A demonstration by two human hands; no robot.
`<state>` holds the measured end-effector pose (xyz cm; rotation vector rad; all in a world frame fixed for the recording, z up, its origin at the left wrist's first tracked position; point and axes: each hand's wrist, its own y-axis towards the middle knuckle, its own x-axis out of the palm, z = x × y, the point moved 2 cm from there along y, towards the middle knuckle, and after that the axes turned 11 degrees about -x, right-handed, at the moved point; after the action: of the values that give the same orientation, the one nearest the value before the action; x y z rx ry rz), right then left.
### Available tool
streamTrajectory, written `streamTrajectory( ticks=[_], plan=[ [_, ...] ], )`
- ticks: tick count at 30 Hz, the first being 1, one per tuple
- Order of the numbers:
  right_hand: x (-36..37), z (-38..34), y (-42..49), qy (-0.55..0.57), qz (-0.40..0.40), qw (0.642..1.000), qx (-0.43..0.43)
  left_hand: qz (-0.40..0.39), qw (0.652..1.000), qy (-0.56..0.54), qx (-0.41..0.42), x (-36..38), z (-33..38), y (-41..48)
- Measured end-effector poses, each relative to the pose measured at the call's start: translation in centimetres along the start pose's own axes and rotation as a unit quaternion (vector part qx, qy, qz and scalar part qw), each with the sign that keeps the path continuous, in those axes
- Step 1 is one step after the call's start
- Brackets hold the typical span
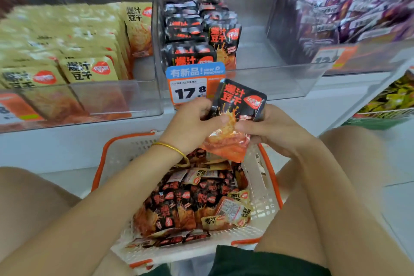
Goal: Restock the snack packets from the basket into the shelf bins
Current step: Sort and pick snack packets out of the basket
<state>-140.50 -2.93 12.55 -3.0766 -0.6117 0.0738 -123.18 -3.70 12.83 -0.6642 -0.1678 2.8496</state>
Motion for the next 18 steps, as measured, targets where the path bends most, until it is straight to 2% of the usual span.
streamTrajectory(
  ticks=[2,4,6,8,10,12,15,18],
  plan=[
    [-0.9,-3.0,-0.2,0.027,0.022,0.999,-0.039,0.035,0.998,-0.019,0.052,-0.8,2.2,-0.2],
    [-2.5,-5.9,0.4,0.034,0.066,0.994,-0.074,0.117,0.986,-0.004,0.115,-2.4,4.6,-0.5],
    [-4.3,-8.1,2.5,0.009,0.136,0.985,-0.104,0.222,0.952,0.068,0.200,-4.2,6.3,0.0],
    [-5.8,-9.4,5.5,-0.044,0.208,0.970,-0.117,0.298,0.897,0.215,0.246,-5.5,7.0,1.4],
    [-7.1,-9.8,8.5,-0.114,0.238,0.958,-0.111,0.295,0.864,0.337,0.228,-6.2,6.8,3.3],
    [-7.5,-9.2,11.0,-0.176,0.202,0.961,-0.066,0.255,0.858,0.404,0.187,-6.3,6.2,4.6],
    [-7.4,-6.7,13.9,-0.235,0.145,0.960,0.048,0.224,0.853,0.451,0.137,-6.1,5.2,5.4],
    [-7.6,-4.6,15.7,-0.237,0.156,0.952,0.110,0.231,0.852,0.454,0.123,-6.0,4.6,5.5]
  ],
)
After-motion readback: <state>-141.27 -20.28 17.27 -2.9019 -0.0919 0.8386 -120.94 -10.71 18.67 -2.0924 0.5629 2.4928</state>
